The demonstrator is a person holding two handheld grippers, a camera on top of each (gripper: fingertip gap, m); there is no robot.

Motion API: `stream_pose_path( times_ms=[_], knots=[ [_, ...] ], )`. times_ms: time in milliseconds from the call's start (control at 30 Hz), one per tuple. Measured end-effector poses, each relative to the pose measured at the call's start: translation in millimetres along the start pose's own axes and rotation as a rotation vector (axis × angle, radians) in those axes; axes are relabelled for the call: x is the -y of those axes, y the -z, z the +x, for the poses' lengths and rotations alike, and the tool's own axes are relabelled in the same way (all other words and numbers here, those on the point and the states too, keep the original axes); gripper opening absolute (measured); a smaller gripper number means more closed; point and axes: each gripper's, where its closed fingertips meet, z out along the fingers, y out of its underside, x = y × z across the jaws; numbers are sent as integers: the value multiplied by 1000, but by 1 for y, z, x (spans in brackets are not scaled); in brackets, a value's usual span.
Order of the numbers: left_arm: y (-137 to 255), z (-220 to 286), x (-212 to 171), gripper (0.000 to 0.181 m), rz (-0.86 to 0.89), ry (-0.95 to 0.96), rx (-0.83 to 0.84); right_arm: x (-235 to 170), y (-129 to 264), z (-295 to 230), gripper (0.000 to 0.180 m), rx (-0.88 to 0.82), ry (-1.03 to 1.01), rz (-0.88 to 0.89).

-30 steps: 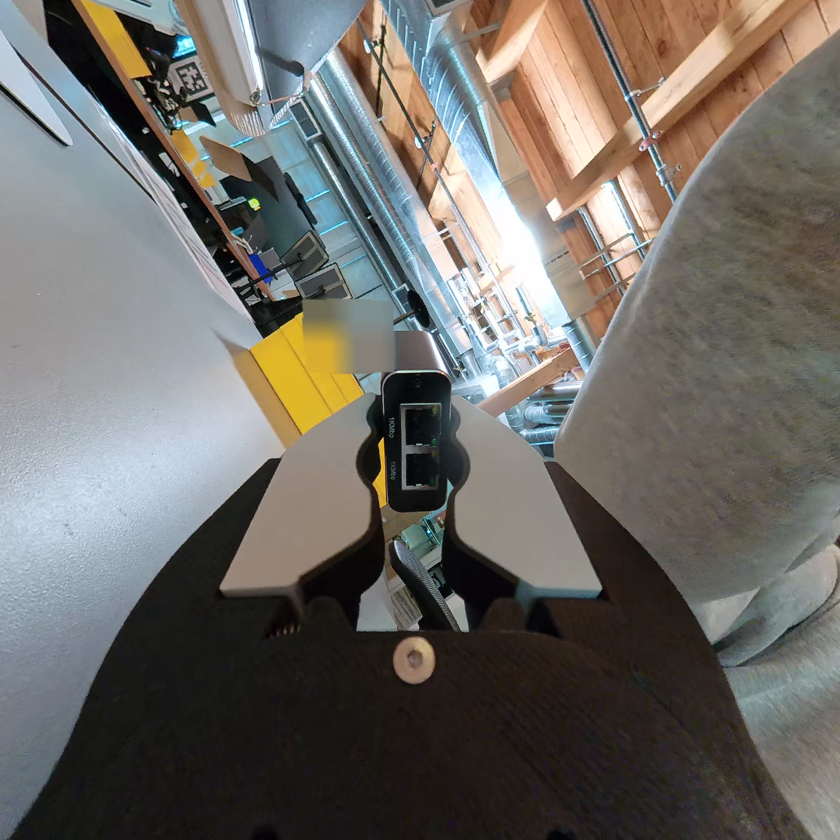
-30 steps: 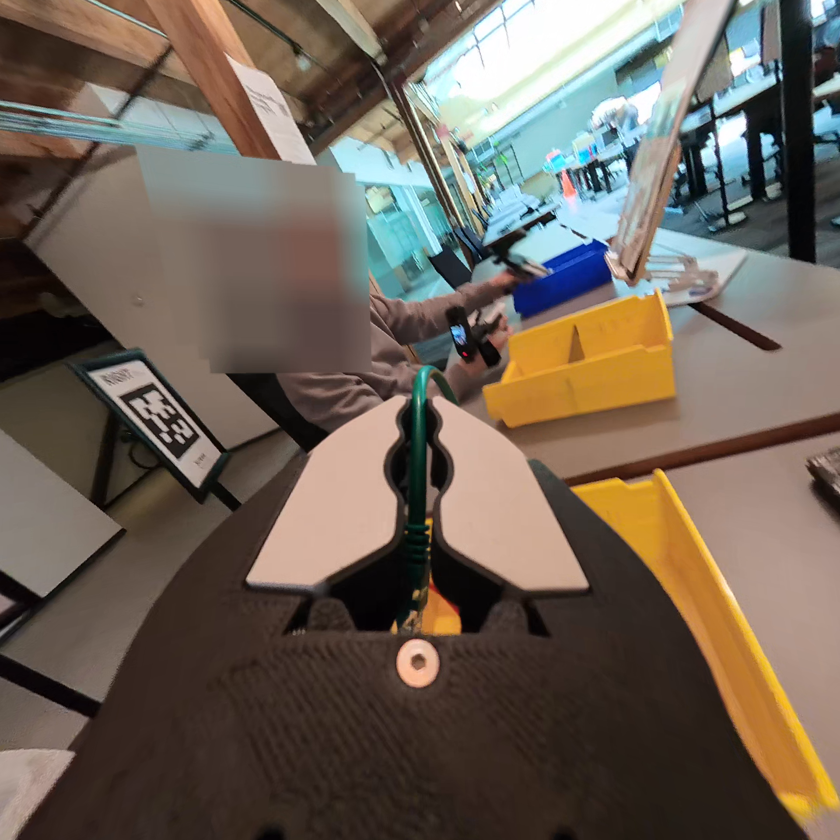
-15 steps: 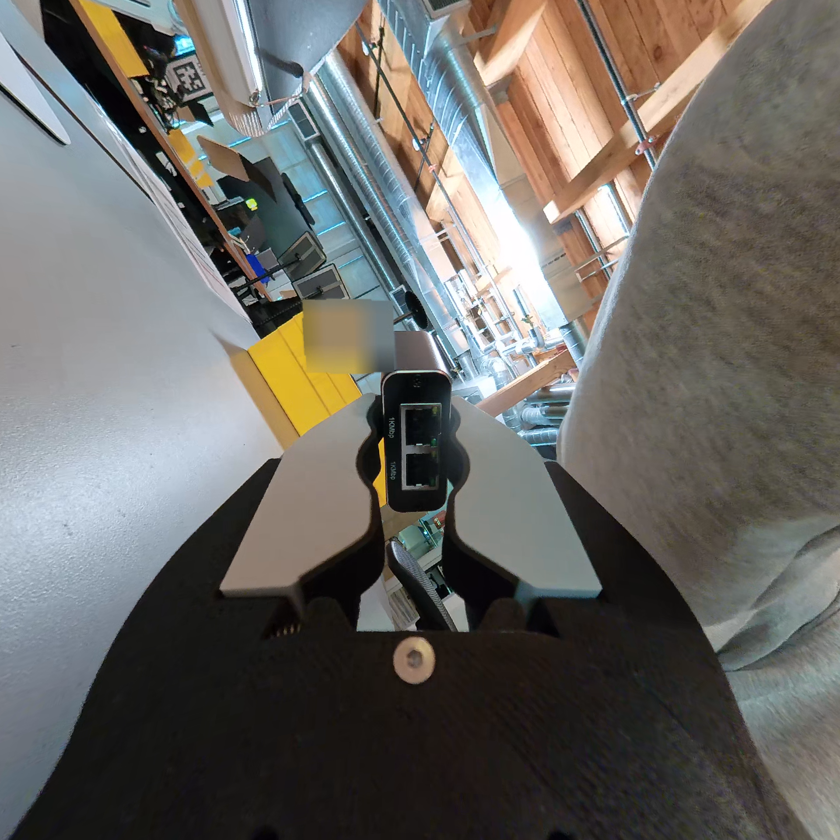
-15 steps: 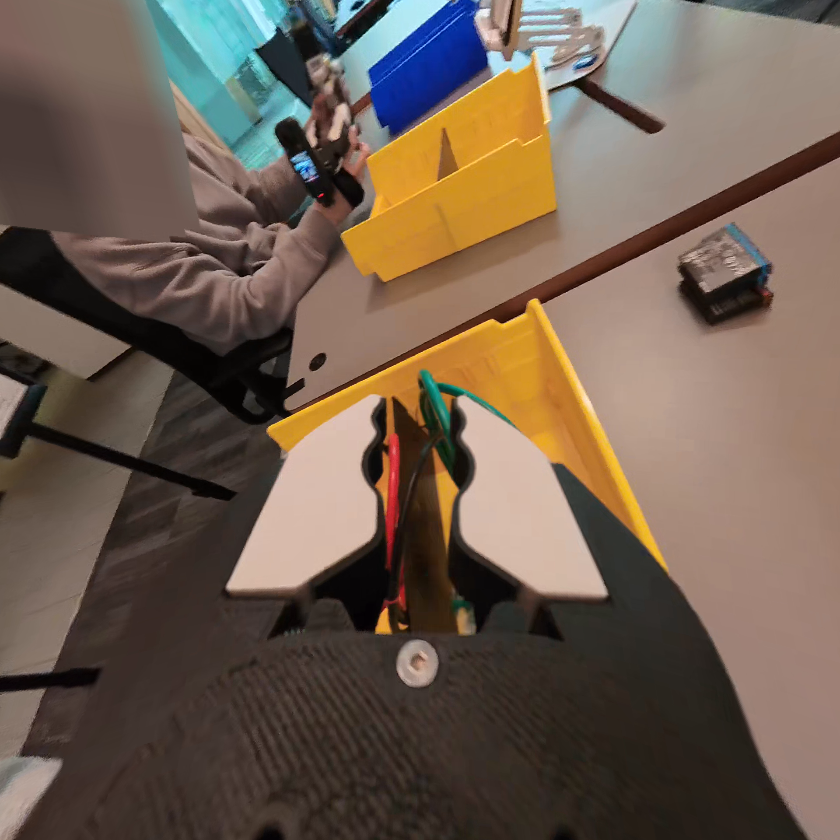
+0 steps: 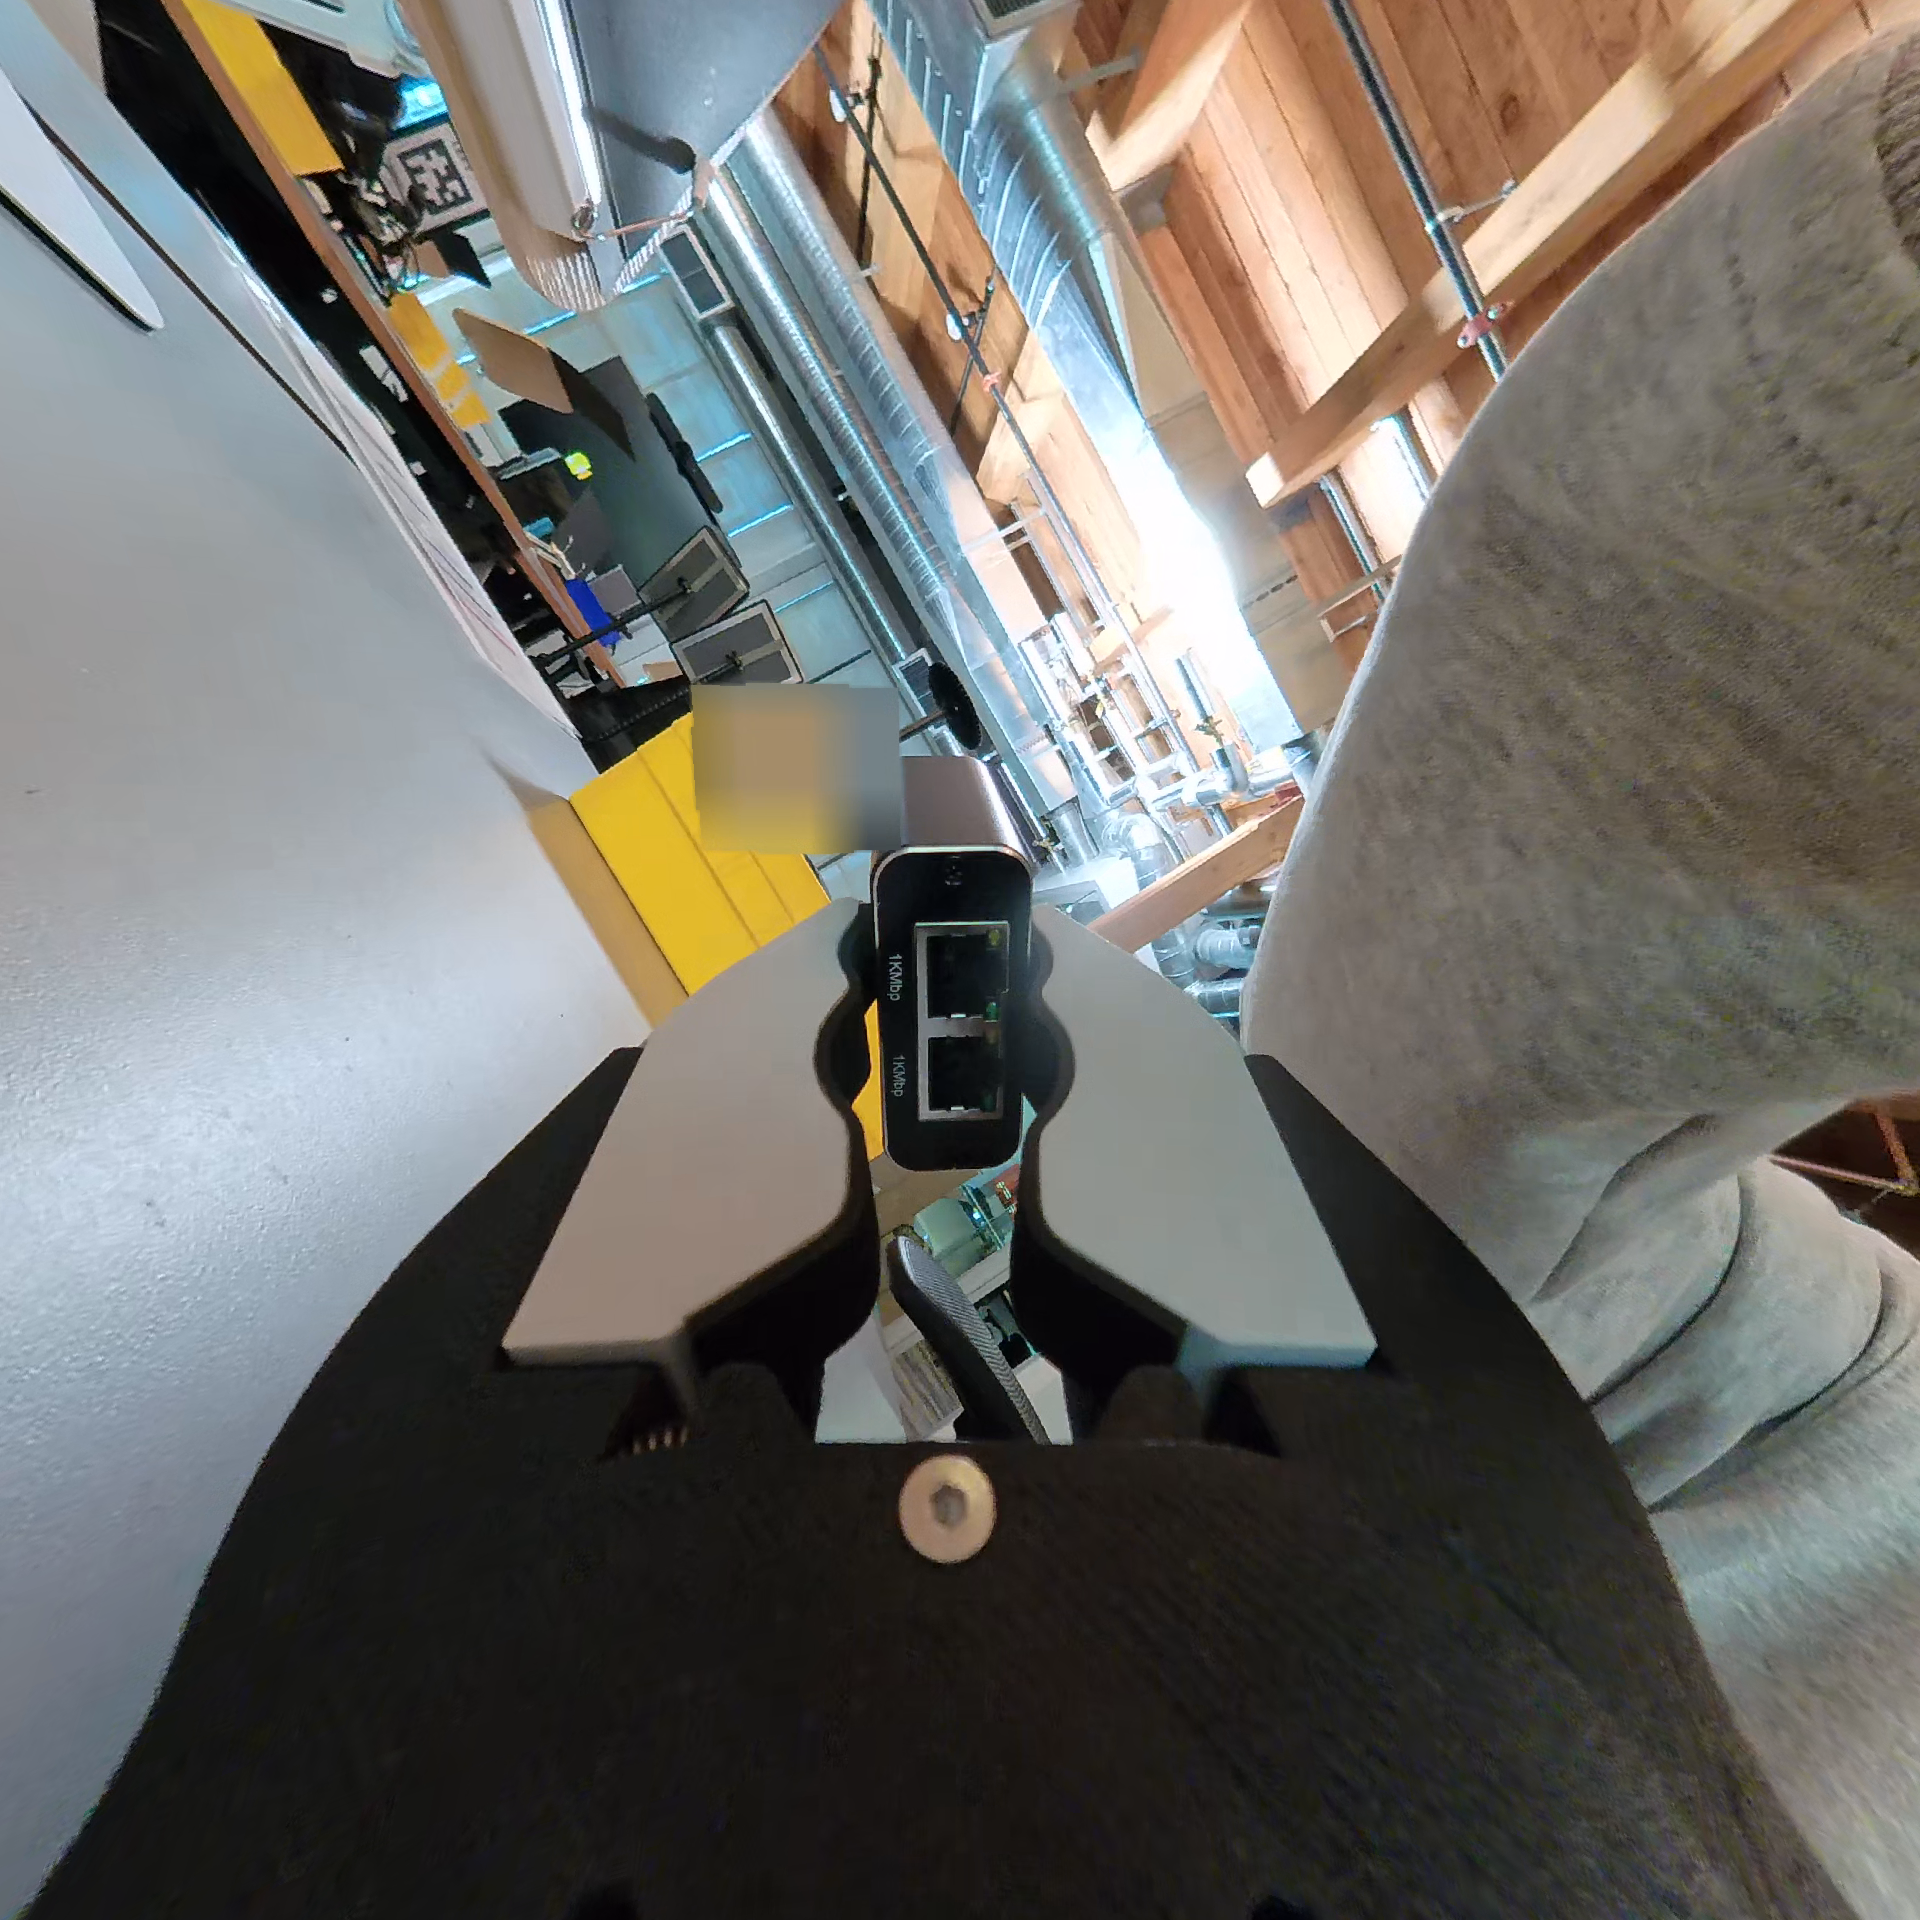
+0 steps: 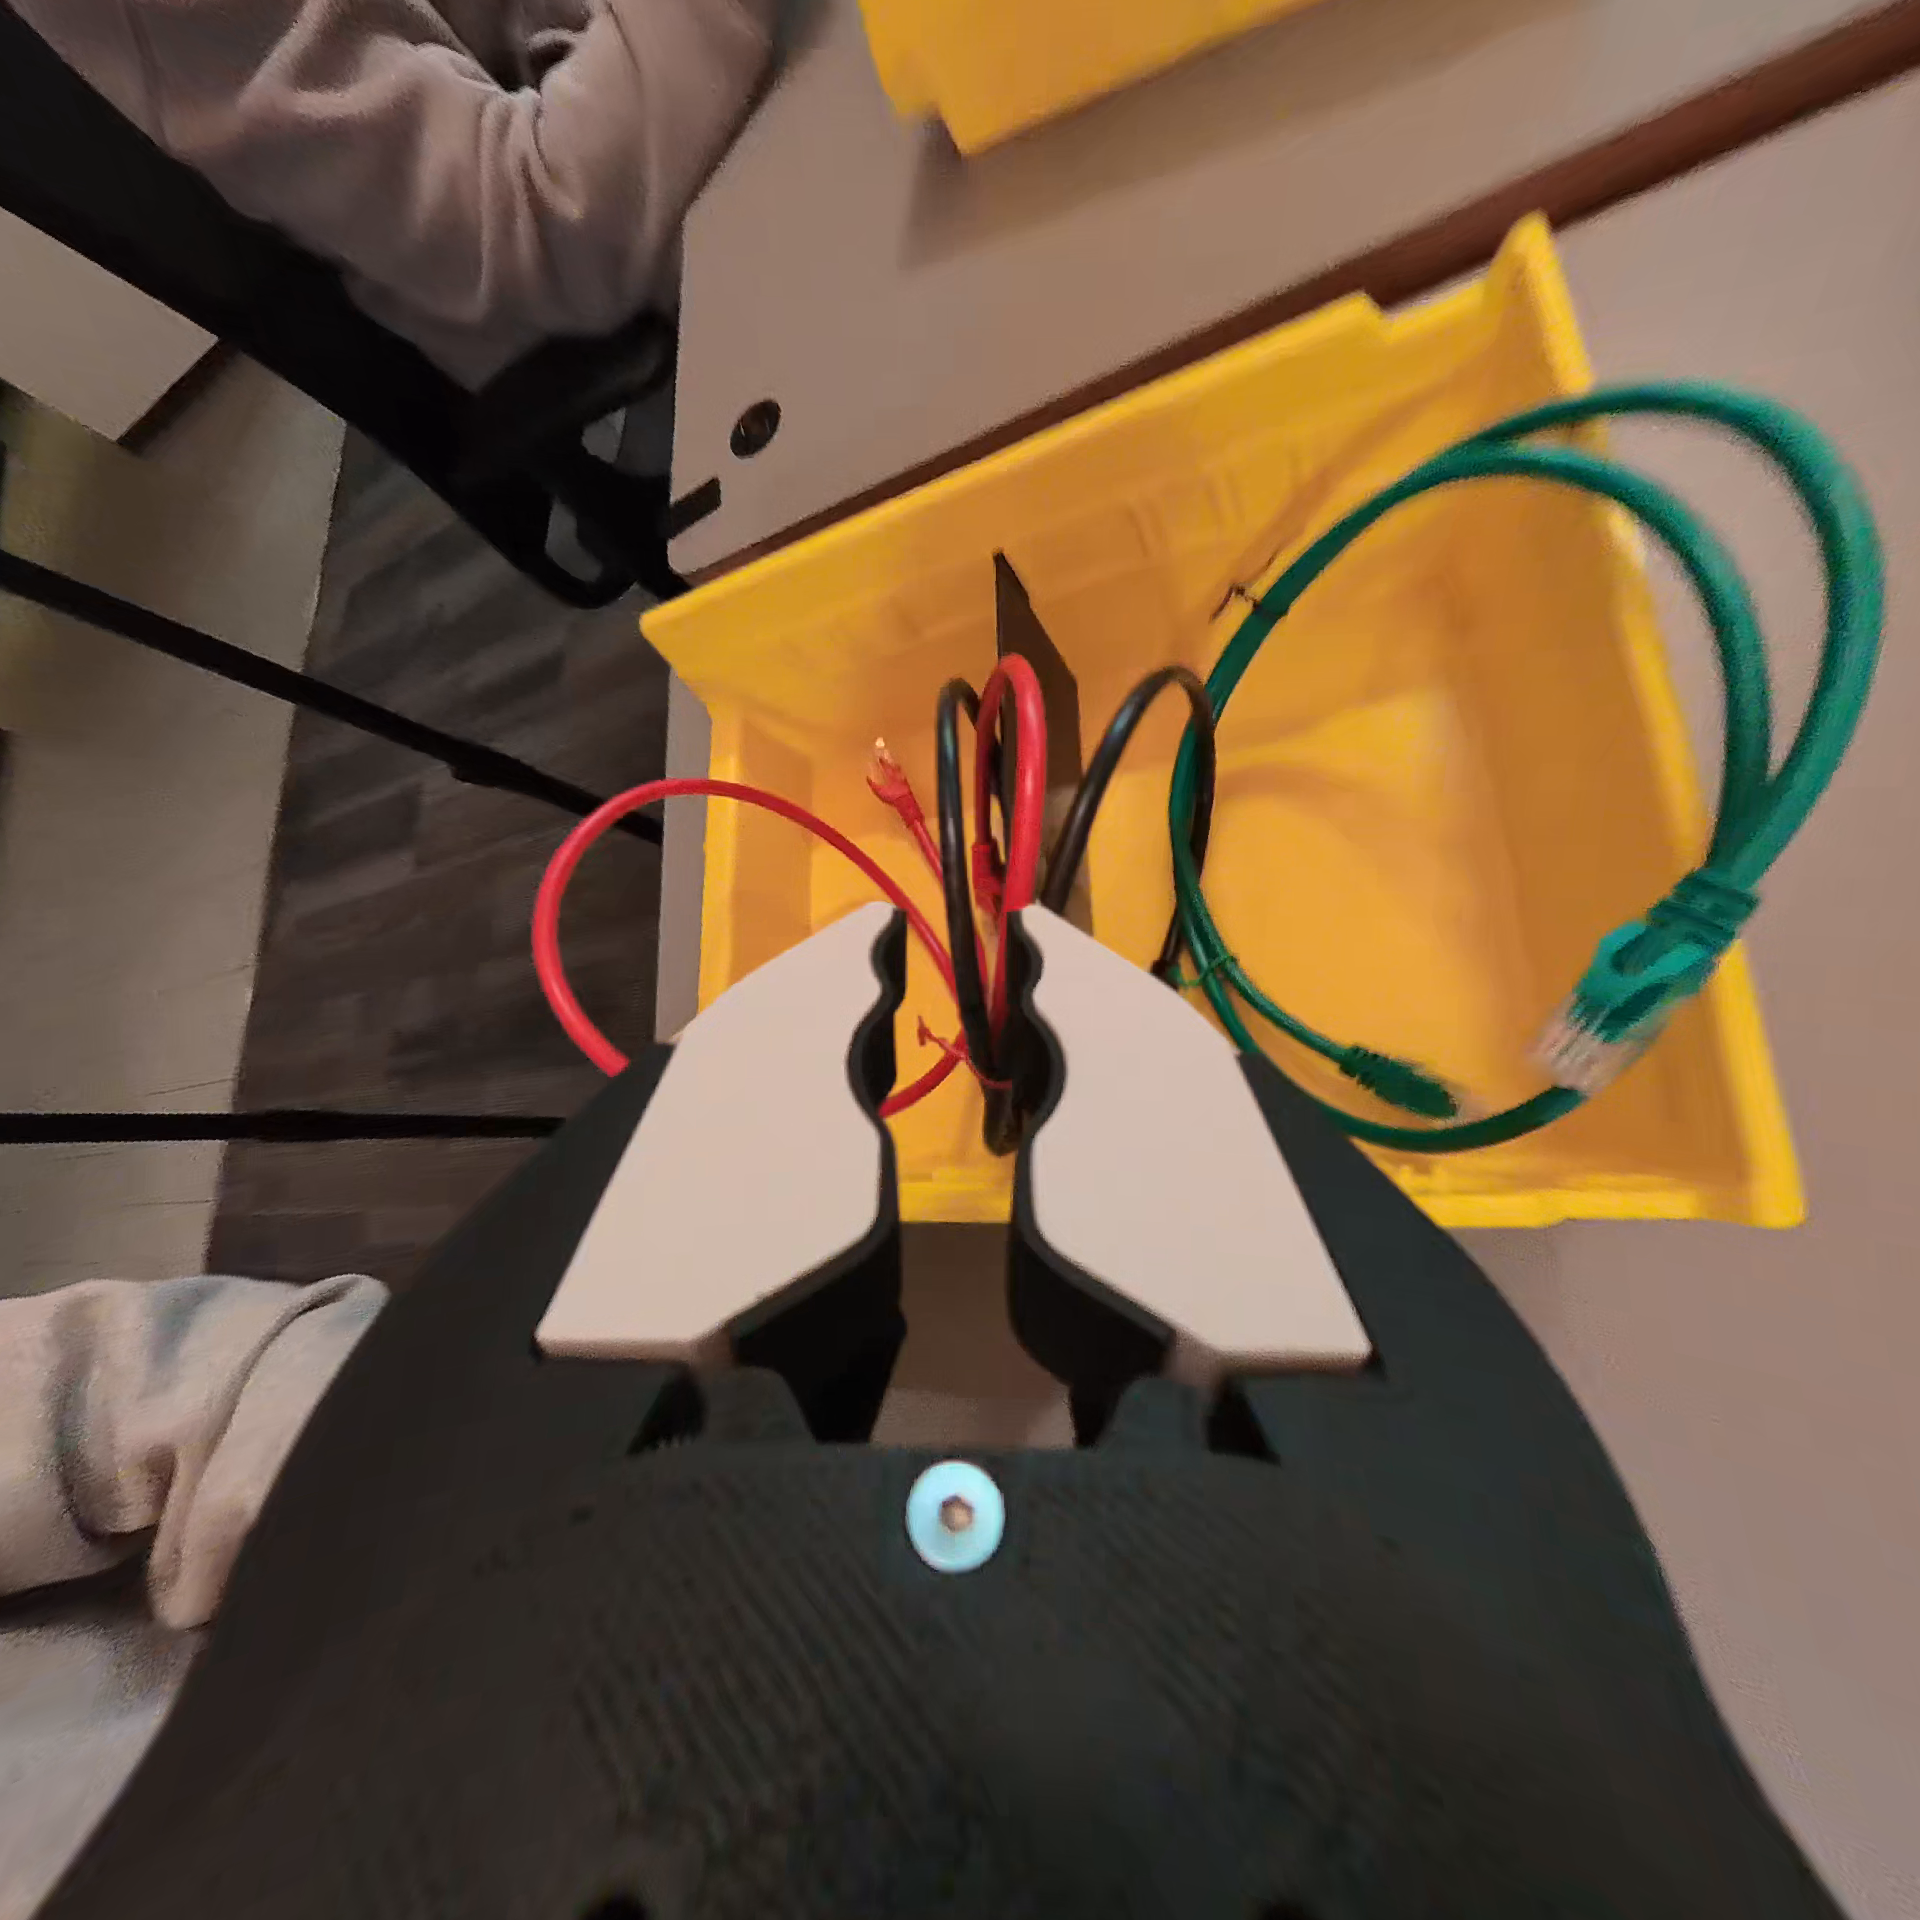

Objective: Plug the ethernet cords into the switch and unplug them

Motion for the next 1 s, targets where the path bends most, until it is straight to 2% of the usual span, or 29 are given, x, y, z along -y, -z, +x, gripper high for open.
stream_pose_path(
  times_ms=[200, 300, 500, 633, 833, 1000],
  knots=[
    [0, 0, 0, 23, 0, 5, -5, -19, -17, 11, 21, 30, -76, -71],
    [0, 0, 1, 23, 1, 8, -8, -19, -17, 7, 6, 72, -70, -80],
    [0, 0, 0, 23, 0, 10, -7, -5, -11, -21, 5, 207, -18, 4],
    [0, 0, 0, 23, 0, 8, -5, 9, -5, -24, 5, 0, 246, 47],
    [0, 0, 0, 23, -1, 7, -4, 55, 27, -36, 4, -298, 548, 258],
    [0, 0, 0, 23, -1, 7, -5, 78, 48, -61, 4, -371, 698, 378]
  ],
)
